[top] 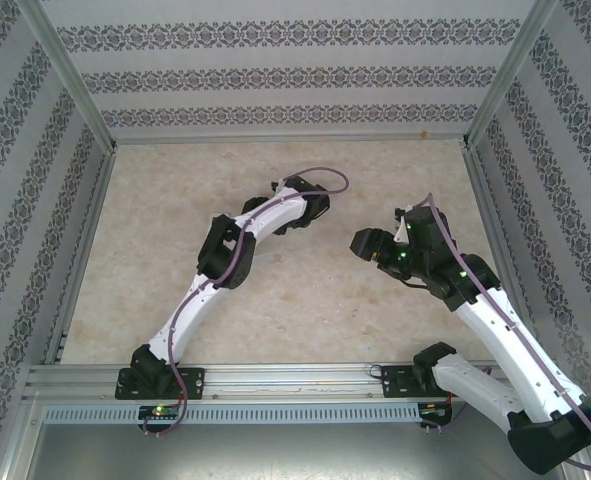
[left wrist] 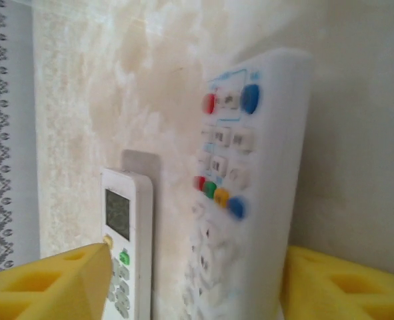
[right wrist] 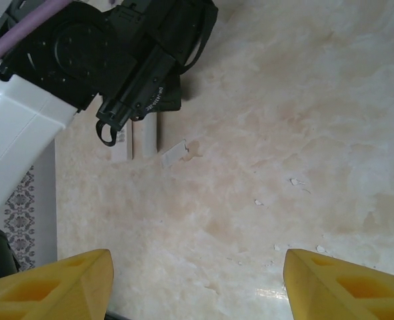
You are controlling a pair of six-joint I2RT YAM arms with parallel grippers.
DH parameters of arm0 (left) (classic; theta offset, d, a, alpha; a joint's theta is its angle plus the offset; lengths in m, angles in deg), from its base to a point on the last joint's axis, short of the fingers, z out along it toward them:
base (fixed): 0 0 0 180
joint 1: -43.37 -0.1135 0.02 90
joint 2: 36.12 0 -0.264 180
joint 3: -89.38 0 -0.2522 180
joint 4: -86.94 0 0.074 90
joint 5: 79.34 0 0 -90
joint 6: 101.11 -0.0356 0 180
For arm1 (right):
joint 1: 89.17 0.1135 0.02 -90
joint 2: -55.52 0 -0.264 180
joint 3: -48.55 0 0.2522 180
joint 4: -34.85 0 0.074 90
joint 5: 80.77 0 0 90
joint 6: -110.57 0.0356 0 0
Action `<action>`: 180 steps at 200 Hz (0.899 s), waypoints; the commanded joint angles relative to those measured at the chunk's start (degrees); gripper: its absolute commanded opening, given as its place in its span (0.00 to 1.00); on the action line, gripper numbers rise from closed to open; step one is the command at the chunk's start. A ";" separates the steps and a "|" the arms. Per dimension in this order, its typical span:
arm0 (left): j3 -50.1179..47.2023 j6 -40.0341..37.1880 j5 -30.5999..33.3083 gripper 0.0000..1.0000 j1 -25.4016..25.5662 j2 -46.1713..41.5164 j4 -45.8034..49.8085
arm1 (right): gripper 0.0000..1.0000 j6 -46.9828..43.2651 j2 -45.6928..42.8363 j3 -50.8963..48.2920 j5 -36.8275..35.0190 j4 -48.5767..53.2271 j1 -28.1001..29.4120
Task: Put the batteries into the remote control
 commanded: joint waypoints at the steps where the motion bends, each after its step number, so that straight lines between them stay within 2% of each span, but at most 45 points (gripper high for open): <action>1: 0.67 -2.84 -5.60 0.72 0.84 -2.88 -0.87 | 0.69 -0.38 0.40 -0.42 -0.65 0.98 -1.38; 30: 2.62 -3.00 -13.27 0.82 0.83 -13.44 -2.77 | 0.72 -6.04 2.01 0.14 -2.76 2.50 -5.52; 47: -3.49 -2.62 -16.10 0.86 0.53 -23.93 -7.14 | 0.77 -11.56 2.17 -1.58 -10.23 4.46 -9.95; 66: -24.80 -3.79 -21.72 0.92 -2.01 -41.33 -23.92 | 0.88 -20.27 2.15 -6.59 -22.89 0.74 -15.07; 85: -53.09 -6.50 -26.36 1.00 -7.24 -61.09 -47.52 | 0.95 -30.00 4.08 -13.93 -30.43 -12.52 -20.06; 104: -78.43 -13.48 -27.08 1.00 -13.90 -79.52 -65.15 | 0.97 -37.02 9.34 -22.64 -26.43 -35.03 -24.52; 124: -98.95 -24.74 -26.05 1.00 -20.49 -94.46 -78.43 | 0.98 -39.92 20.53 -28.61 -20.87 -61.71 -26.25; 133: -106.30 -30.38 -27.98 1.00 -23.19 -99.31 -83.56 | 0.98 -40.00 24.80 -25.23 -20.41 -62.55 -26.36; 141: -111.76 -31.95 -27.79 1.00 -25.28 -102.35 -87.03 | 0.98 -41.12 30.02 -25.04 -16.60 -72.61 -26.49; 150: -117.19 -31.78 -29.86 1.00 -27.94 -104.90 -91.72 | 0.98 -46.59 34.78 -20.55 -12.01 -70.85 -25.03; 154: -119.90 -31.73 -31.45 1.00 -29.23 -105.85 -95.05 | 0.98 -46.98 37.14 -20.47 -11.74 -74.61 -24.45; 163: -125.60 -32.37 -35.30 0.94 -31.16 -106.45 -104.97 | 0.98 -47.40 34.68 -21.91 -12.15 -72.39 -24.30; 169: -128.26 -32.57 -35.72 0.92 -31.70 -105.27 -110.98 | 0.98 -46.62 34.36 -25.17 -10.77 -78.67 -25.22; 174: -128.61 -32.62 -35.01 0.95 -32.26 -103.50 -114.27 | 0.98 -46.54 34.90 -26.89 -9.55 -83.57 -25.66; 180: -127.10 -33.25 -37.15 0.97 -33.05 -101.38 -113.28 | 0.98 -47.87 34.98 -26.94 -9.78 -83.39 -24.85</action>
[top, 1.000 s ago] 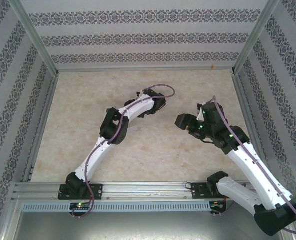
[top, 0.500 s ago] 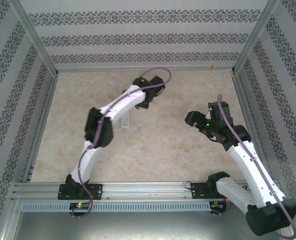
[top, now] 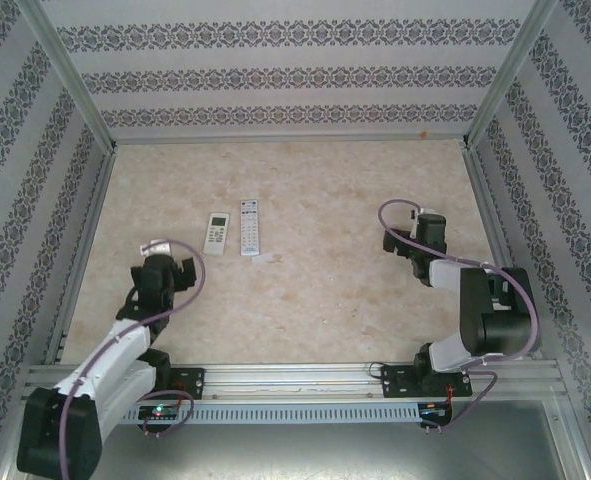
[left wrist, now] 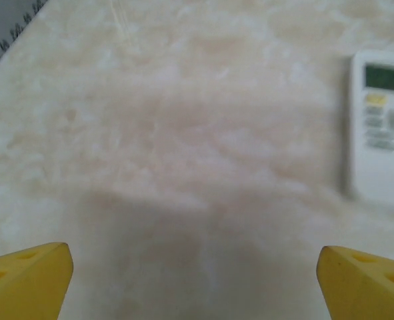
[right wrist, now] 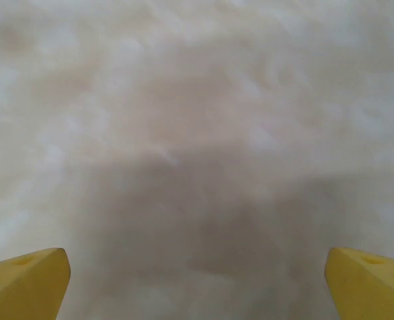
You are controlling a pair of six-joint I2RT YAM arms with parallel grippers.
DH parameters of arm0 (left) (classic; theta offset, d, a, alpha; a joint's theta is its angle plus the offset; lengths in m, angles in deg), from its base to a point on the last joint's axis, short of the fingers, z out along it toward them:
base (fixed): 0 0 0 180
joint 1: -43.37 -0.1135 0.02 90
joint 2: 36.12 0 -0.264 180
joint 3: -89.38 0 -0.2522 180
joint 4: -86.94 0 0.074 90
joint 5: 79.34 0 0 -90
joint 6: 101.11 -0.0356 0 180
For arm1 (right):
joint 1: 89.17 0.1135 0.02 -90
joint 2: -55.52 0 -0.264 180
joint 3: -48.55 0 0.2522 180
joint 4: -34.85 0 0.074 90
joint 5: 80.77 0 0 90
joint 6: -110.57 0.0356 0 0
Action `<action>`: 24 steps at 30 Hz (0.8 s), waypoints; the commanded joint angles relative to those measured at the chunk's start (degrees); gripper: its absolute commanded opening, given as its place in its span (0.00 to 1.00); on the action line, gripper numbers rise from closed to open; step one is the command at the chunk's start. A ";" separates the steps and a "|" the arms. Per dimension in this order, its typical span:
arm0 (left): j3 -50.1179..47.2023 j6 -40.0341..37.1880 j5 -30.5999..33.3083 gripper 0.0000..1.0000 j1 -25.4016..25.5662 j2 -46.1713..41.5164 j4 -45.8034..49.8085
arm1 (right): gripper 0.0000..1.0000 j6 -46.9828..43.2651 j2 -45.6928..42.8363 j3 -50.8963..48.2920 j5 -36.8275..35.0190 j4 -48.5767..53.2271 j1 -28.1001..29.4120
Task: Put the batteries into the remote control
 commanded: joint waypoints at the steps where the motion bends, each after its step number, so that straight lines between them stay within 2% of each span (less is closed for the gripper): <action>1: -1.28 -6.30 -7.41 0.97 -3.01 3.54 -24.36 | 0.98 -5.59 -1.00 -2.94 4.92 -18.97 0.38; 2: -0.02 -7.99 -10.62 0.98 -3.56 7.19 -26.04 | 0.98 -5.85 -1.25 -2.94 3.93 -18.32 1.08; 3: 0.65 -8.81 -12.29 1.00 -3.67 13.22 -32.66 | 0.98 -5.62 -0.76 -3.70 3.75 -19.93 0.82; 5: 3.42 -8.40 -12.92 1.00 -4.10 25.22 -44.27 | 0.98 -5.70 0.56 -6.07 1.91 -25.89 1.38; 6: 5.75 -10.77 -13.63 1.00 -4.22 32.17 -49.17 | 0.98 -5.66 -0.10 -5.65 1.39 -24.11 1.56; 9: 11.59 -10.94 -16.09 0.99 -5.55 45.83 -51.38 | 0.98 -5.75 -0.08 -5.66 1.22 -24.12 1.66; 10: 13.77 -8.10 -15.12 1.00 -6.64 41.88 -39.61 | 0.98 -5.77 0.09 -5.62 1.26 -24.30 1.67; 12: 11.10 -8.68 -15.08 1.00 -6.94 45.19 -51.64 | 0.98 -6.30 -0.13 -5.66 -0.02 -24.30 2.33; 13: 11.54 -7.66 -14.63 1.00 -7.02 42.58 -45.25 | 0.98 -6.23 0.06 -5.62 0.02 -24.33 2.38; 14: 11.55 -7.36 -13.66 1.00 -7.03 42.48 -46.51 | 0.98 -6.07 0.05 -5.55 0.16 -24.10 2.18; 15: 10.75 -7.72 -12.68 1.00 -7.03 44.65 -51.74 | 0.98 -6.06 0.05 -5.53 0.25 -24.15 2.20; 17: 11.96 -6.70 -11.71 1.00 -7.00 42.87 -45.24 | 0.98 -6.45 0.37 -5.58 0.09 -24.54 2.43; 19: 11.44 -7.42 -11.50 1.00 -6.79 44.22 -49.45 | 0.98 -6.22 0.48 -5.11 0.41 -23.72 2.24; 21: 11.97 -7.26 -11.60 1.00 -6.77 43.47 -46.65 | 0.98 -6.19 0.49 -5.09 0.67 -23.73 2.11; 24: 11.68 -7.70 -12.75 1.00 -6.77 43.62 -47.68 | 0.98 -6.28 -0.07 -5.79 0.22 -24.42 2.27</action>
